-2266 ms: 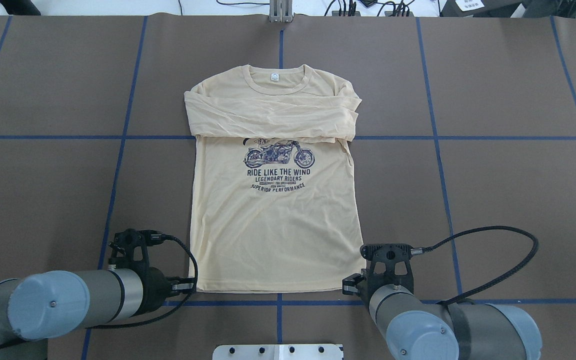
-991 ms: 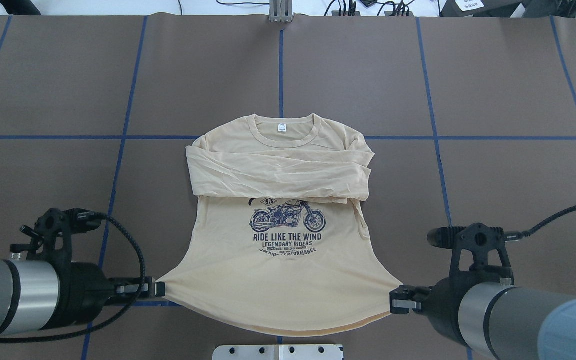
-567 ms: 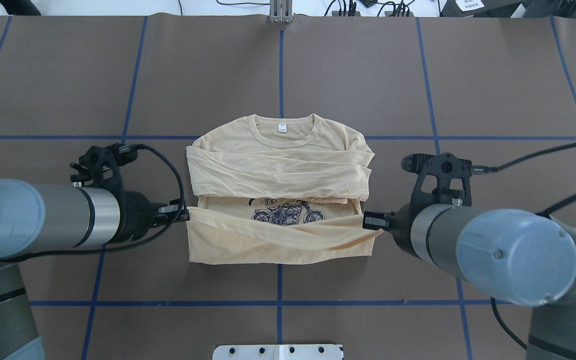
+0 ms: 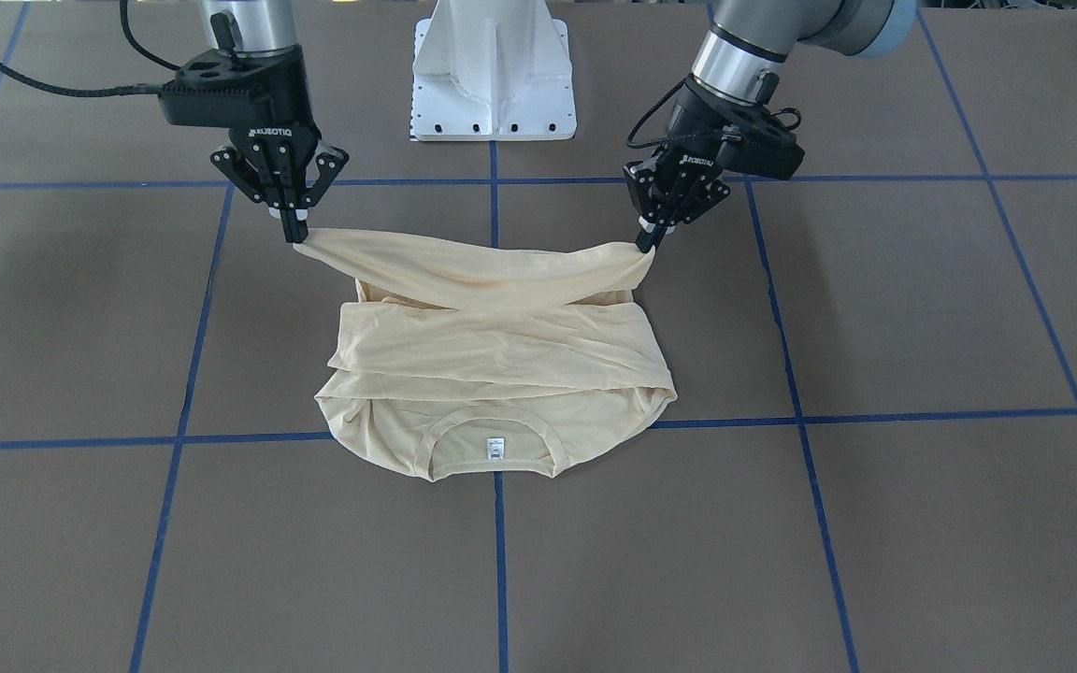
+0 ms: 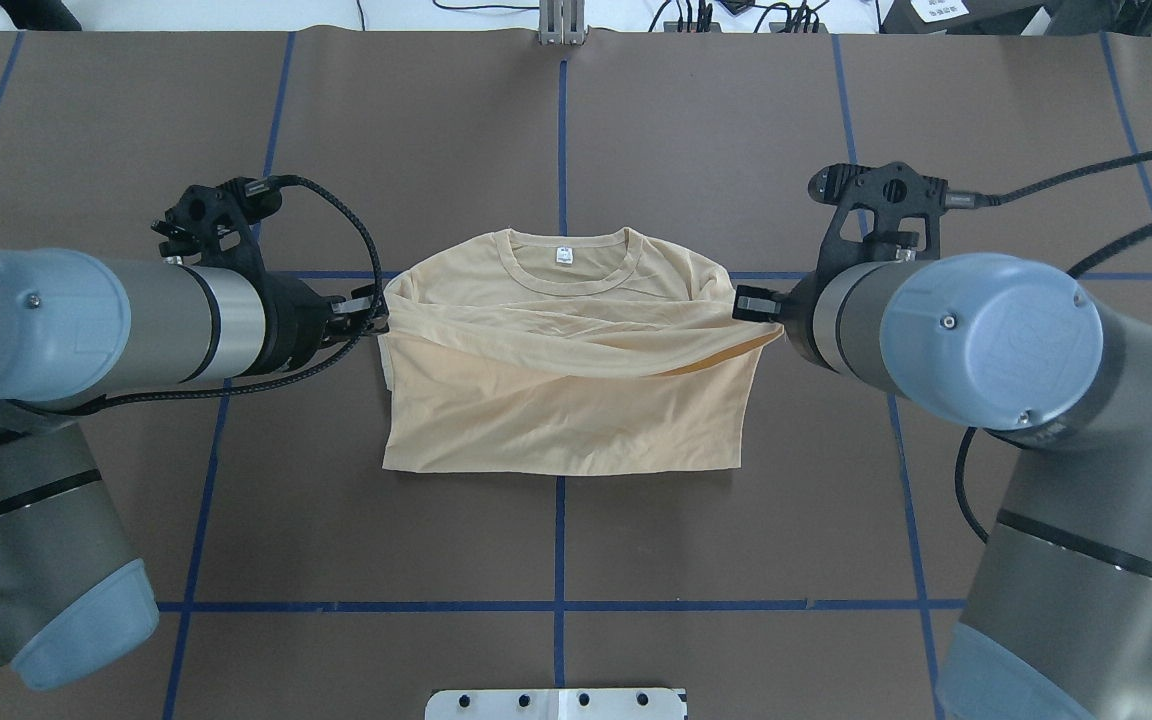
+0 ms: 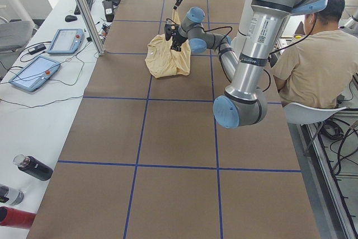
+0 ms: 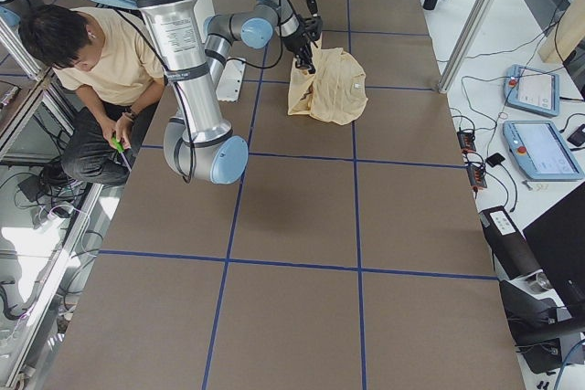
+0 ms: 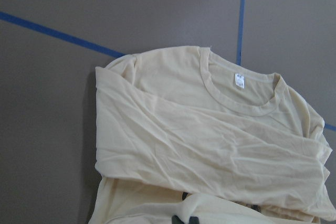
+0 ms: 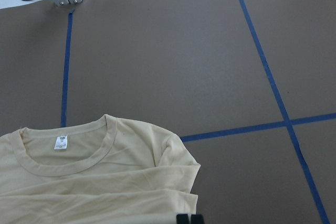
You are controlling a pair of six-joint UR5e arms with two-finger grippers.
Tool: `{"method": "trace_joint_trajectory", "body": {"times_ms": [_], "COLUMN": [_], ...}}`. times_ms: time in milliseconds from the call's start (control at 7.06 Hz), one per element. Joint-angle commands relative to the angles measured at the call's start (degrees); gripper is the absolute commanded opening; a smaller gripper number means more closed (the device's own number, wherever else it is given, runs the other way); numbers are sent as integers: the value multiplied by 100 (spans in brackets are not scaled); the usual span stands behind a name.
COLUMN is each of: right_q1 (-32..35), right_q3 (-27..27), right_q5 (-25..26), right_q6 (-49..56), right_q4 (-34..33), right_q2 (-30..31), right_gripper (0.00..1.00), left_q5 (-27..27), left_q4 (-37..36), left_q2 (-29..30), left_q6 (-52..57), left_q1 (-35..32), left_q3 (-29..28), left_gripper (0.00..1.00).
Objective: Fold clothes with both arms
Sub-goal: 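Lift the hem with both grippers and fold it toward the collar, then release the hem and raise both grippers away from the folded shirt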
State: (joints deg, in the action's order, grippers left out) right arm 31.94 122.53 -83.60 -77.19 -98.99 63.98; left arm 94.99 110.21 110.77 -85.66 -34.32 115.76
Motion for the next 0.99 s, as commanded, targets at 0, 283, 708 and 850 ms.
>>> {"method": "trace_joint_trajectory", "body": {"times_ms": [0,283,708,850], "right_q1": [277,392,471,524], "right_q3": [-1268,-2308,-3233,-3427], "right_q5": [2,2,20,2], "right_q6": [107,125,90,38], "right_q4": [1226,1602,2101,2312], "right_q2": [-227,-639,-790,-799], "right_gripper": [0,0,0,42], "left_q5": [-304,-402,-639,-639], "left_q4": [35,183,1087,1160], "left_q2": [452,568,849,867], "left_q6": [67,287,287,287], "left_q1": [-66,-66,-57,-66], "left_q3": [-814,-1457,-2687,-2760], "left_gripper": [0,0,0,12]}}
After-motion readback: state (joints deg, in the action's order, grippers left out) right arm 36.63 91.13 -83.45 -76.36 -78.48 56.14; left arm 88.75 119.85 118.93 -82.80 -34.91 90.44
